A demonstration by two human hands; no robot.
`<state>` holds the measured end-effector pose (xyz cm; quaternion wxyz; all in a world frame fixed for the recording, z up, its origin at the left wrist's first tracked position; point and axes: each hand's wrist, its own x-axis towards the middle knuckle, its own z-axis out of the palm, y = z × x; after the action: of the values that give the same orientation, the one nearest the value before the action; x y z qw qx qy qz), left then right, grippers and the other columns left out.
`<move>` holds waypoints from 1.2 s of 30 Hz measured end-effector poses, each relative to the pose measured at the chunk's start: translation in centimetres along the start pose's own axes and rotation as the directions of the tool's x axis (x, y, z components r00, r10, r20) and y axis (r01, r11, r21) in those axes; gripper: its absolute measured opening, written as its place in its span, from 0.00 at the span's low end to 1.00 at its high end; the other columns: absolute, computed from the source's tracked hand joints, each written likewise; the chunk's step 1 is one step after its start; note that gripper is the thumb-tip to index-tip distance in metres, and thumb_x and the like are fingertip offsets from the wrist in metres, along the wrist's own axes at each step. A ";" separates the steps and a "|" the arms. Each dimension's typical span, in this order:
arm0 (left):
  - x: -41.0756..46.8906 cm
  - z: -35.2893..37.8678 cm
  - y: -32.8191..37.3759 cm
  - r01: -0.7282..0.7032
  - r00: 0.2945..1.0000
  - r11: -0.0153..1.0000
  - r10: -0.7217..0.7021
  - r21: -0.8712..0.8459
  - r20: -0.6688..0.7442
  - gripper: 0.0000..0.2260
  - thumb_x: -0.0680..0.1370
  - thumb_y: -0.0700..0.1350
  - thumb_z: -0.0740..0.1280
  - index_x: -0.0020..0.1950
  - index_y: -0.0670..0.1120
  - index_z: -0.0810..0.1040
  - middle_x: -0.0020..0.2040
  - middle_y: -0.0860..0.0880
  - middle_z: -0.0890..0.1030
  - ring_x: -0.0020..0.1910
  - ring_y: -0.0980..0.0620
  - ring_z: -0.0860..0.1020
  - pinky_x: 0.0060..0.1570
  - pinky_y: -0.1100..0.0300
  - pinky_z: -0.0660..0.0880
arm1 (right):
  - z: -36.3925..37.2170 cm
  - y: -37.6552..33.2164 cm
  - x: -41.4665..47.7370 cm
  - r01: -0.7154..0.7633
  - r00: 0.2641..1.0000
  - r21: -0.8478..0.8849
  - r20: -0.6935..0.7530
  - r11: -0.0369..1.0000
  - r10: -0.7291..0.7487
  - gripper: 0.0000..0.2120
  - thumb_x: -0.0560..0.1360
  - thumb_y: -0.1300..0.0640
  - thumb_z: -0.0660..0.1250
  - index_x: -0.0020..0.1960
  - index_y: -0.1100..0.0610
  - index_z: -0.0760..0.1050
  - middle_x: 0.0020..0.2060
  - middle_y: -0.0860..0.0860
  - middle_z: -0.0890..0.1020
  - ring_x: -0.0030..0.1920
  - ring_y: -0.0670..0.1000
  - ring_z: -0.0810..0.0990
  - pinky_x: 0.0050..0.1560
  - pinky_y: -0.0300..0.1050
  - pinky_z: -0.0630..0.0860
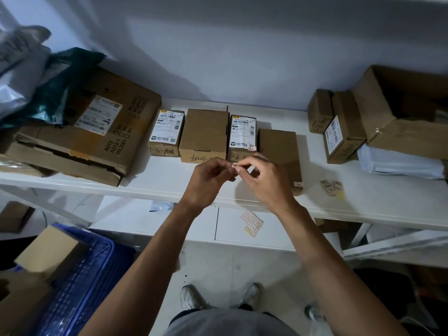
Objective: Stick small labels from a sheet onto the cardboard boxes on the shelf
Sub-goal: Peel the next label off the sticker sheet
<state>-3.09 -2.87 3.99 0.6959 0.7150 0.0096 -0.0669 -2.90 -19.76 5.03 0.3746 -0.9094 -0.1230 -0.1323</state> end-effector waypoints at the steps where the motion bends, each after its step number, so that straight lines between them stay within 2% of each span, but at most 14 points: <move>1: 0.0 0.0 0.1 -0.017 1.000 1.000 0.017 0.019 0.008 0.05 0.78 0.37 0.70 0.51 0.35 0.80 0.42 0.44 0.85 0.42 0.51 0.82 0.48 0.60 0.77 | -0.1 0.0 0.0 0.001 1.000 -0.002 -0.003 1.000 -0.001 0.04 0.77 0.53 0.72 0.48 0.52 0.84 0.45 0.44 0.84 0.36 0.48 0.80 0.42 0.48 0.79; 3: 0.1 0.1 0.2 -0.047 0.999 0.997 0.046 0.057 0.025 0.05 0.79 0.37 0.70 0.51 0.36 0.80 0.44 0.41 0.85 0.42 0.49 0.82 0.48 0.59 0.77 | -0.4 -0.1 0.0 0.001 1.000 -0.010 -0.004 1.000 -0.001 0.04 0.77 0.54 0.72 0.48 0.53 0.84 0.44 0.44 0.84 0.36 0.48 0.80 0.41 0.47 0.79; 7: 0.3 0.2 0.1 -0.092 0.995 0.987 0.087 0.134 0.042 0.03 0.79 0.37 0.69 0.50 0.38 0.80 0.44 0.40 0.84 0.42 0.48 0.82 0.51 0.50 0.79 | -0.5 -0.1 -0.1 0.016 1.000 -0.045 -0.003 0.999 -0.016 0.05 0.78 0.54 0.70 0.48 0.54 0.83 0.44 0.46 0.84 0.35 0.48 0.80 0.40 0.46 0.77; 9: 0.4 0.3 0.2 -0.122 0.992 0.974 0.115 0.191 0.045 0.01 0.79 0.38 0.70 0.48 0.40 0.80 0.42 0.45 0.85 0.42 0.49 0.82 0.50 0.51 0.79 | -0.5 -0.1 -0.1 0.024 1.000 -0.057 0.008 0.998 -0.024 0.05 0.78 0.54 0.70 0.48 0.54 0.83 0.45 0.46 0.84 0.35 0.48 0.79 0.40 0.45 0.76; 11: 0.3 0.3 0.4 -0.152 0.988 0.953 0.140 0.261 0.061 0.02 0.79 0.39 0.70 0.47 0.44 0.79 0.40 0.49 0.84 0.41 0.52 0.83 0.48 0.56 0.80 | -0.6 0.1 -0.1 0.035 0.999 -0.069 0.024 0.997 -0.033 0.05 0.78 0.53 0.70 0.48 0.54 0.83 0.45 0.46 0.84 0.35 0.46 0.77 0.40 0.43 0.73; 14: 0.4 0.1 0.7 -0.191 0.981 0.912 0.170 0.363 0.089 0.02 0.79 0.41 0.70 0.47 0.47 0.79 0.41 0.49 0.85 0.42 0.51 0.83 0.47 0.58 0.81 | -0.6 0.2 0.1 0.062 0.997 -0.098 0.045 0.993 -0.058 0.06 0.79 0.54 0.69 0.47 0.54 0.83 0.45 0.46 0.84 0.37 0.44 0.75 0.40 0.41 0.69; 19: 0.5 -0.2 1.3 -0.210 0.977 0.884 0.176 0.418 0.117 0.03 0.80 0.40 0.68 0.50 0.41 0.79 0.43 0.49 0.85 0.42 0.51 0.82 0.48 0.55 0.80 | -0.6 0.0 0.4 0.082 0.996 -0.099 0.044 0.992 -0.078 0.06 0.79 0.54 0.68 0.46 0.55 0.82 0.45 0.46 0.84 0.36 0.45 0.77 0.40 0.41 0.70; 22: 0.6 -0.5 1.5 -0.215 0.975 0.877 0.170 0.430 0.142 0.05 0.81 0.42 0.67 0.51 0.41 0.79 0.43 0.46 0.84 0.44 0.48 0.82 0.50 0.50 0.80 | -0.7 -0.1 0.5 0.104 0.993 -0.109 0.069 0.989 -0.097 0.06 0.79 0.53 0.69 0.47 0.54 0.83 0.45 0.45 0.83 0.36 0.43 0.75 0.39 0.40 0.68; 24: 0.6 -0.6 1.5 -0.236 0.970 0.866 0.181 0.440 0.165 0.03 0.81 0.40 0.67 0.51 0.40 0.79 0.43 0.48 0.84 0.44 0.48 0.82 0.51 0.50 0.80 | -0.7 -0.1 0.6 0.115 0.992 -0.118 0.074 0.986 -0.107 0.06 0.79 0.54 0.69 0.46 0.54 0.82 0.44 0.45 0.83 0.36 0.44 0.74 0.39 0.41 0.68; 27: 0.6 -0.7 1.7 -0.237 0.968 0.881 0.175 0.410 0.182 0.02 0.81 0.37 0.66 0.50 0.41 0.79 0.42 0.54 0.83 0.43 0.55 0.82 0.51 0.57 0.79 | -0.7 -0.2 0.6 0.118 0.991 -0.118 0.071 0.986 -0.110 0.07 0.79 0.54 0.67 0.45 0.55 0.82 0.43 0.45 0.84 0.35 0.45 0.76 0.38 0.41 0.70; 30: 0.4 -0.7 1.9 -0.163 0.979 0.944 0.119 0.286 0.166 0.03 0.81 0.37 0.66 0.50 0.37 0.77 0.44 0.47 0.84 0.44 0.54 0.82 0.50 0.58 0.77 | -0.8 -0.3 0.7 0.050 0.998 -0.025 0.043 0.998 -0.049 0.06 0.78 0.56 0.68 0.47 0.55 0.83 0.42 0.45 0.84 0.37 0.46 0.79 0.39 0.41 0.72; 33: 0.3 -0.9 1.8 -0.079 0.987 0.991 0.063 0.107 0.147 0.05 0.82 0.35 0.63 0.53 0.32 0.75 0.47 0.42 0.83 0.45 0.50 0.83 0.54 0.52 0.77 | -0.7 0.1 1.0 -0.160 0.986 0.195 0.083 0.968 0.146 0.08 0.80 0.54 0.67 0.56 0.52 0.83 0.42 0.40 0.82 0.41 0.46 0.83 0.39 0.37 0.74; 36: 0.1 -1.0 1.7 -0.010 0.990 1.000 0.011 -0.008 0.140 0.06 0.82 0.36 0.63 0.54 0.33 0.75 0.47 0.40 0.83 0.45 0.46 0.84 0.62 0.42 0.75 | -0.8 0.1 1.2 -0.291 0.956 0.406 0.156 0.866 0.248 0.11 0.80 0.55 0.68 0.62 0.51 0.79 0.47 0.44 0.83 0.38 0.50 0.85 0.38 0.48 0.79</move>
<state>-2.68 -1.92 5.73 0.6979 0.7059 -0.0428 -0.1134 -1.85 -20.26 5.91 0.5717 -0.8196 -0.0387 -0.0035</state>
